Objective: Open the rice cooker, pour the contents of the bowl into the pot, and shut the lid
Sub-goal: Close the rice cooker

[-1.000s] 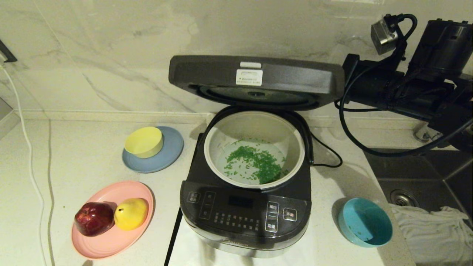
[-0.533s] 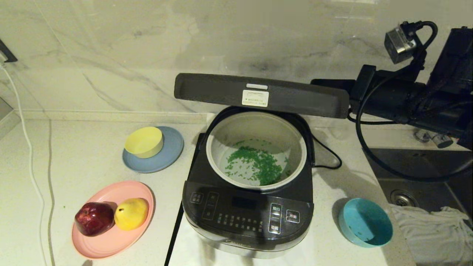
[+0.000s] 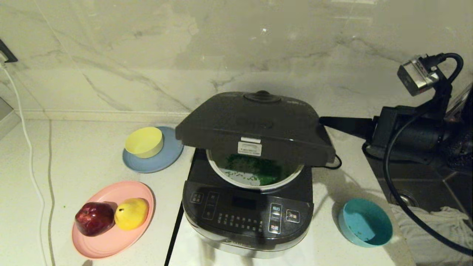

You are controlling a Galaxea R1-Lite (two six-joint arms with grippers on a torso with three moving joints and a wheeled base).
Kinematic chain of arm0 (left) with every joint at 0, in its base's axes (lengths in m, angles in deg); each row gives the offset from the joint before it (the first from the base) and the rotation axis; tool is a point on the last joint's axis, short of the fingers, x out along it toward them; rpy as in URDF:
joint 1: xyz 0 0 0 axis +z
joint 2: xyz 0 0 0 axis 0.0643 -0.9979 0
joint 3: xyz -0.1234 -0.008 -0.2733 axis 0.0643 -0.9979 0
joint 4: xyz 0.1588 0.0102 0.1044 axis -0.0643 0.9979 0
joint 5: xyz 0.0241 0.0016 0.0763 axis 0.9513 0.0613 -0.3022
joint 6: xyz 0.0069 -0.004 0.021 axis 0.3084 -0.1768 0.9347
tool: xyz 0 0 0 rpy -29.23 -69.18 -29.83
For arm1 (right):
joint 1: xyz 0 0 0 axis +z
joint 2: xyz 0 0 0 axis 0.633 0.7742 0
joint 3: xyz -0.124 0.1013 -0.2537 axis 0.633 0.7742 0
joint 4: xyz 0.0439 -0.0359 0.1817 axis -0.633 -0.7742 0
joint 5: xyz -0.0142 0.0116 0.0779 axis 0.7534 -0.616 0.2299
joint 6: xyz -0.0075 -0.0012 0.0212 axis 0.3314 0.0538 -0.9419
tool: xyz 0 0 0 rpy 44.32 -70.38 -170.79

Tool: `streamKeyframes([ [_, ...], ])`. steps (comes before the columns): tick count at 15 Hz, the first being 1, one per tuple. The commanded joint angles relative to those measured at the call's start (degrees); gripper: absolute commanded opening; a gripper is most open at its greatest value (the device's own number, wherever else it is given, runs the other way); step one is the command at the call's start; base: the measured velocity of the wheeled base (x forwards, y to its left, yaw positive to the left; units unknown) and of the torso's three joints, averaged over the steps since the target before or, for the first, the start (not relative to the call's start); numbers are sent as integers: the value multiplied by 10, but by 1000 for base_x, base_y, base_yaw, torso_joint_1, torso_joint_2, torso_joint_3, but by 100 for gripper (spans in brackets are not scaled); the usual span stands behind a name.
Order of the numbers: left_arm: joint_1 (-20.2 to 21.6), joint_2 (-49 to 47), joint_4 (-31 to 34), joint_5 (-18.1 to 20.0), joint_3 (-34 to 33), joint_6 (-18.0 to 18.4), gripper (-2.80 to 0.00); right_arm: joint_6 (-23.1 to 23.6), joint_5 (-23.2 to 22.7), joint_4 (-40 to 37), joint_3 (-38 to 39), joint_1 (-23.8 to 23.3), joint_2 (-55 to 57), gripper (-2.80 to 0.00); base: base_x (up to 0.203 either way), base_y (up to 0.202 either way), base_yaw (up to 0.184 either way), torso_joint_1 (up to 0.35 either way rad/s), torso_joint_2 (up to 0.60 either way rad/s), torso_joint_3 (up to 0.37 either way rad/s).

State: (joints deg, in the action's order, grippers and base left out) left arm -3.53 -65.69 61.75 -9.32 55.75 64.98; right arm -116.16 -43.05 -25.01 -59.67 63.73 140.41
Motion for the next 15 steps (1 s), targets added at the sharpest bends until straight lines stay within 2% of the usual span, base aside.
streamKeyframes([
  [1, 0, 1, 0, 0, -5, 1, -280, 4, 0, -25, 36, 36, -48, -280, 0, 0, 0, 0, 0, 0],
  [5, 0, 1, 0, 0, -5, 1, -280, 4, 16, -48, 82, 98, -43, -280, 0, 0, 0, 0, 0, 0],
  [9, 0, 1, 0, 0, -5, 1, -280, 3, 25, -47, 110, 116, -13, -280, 0, 0, 0, 0, 0, 0],
  [12, 0, 1, 0, 0, -5, 1, -280, 2, 54, -42, 115, 126, 23, -280, 0, 0, 0, 0, 0, 0],
  [15, 0, 1, 0, 0, -5, 1, -280, 0, 61, -27, 109, 128, 40, -280, 0, 0, 0, 0, 0, 0],
])
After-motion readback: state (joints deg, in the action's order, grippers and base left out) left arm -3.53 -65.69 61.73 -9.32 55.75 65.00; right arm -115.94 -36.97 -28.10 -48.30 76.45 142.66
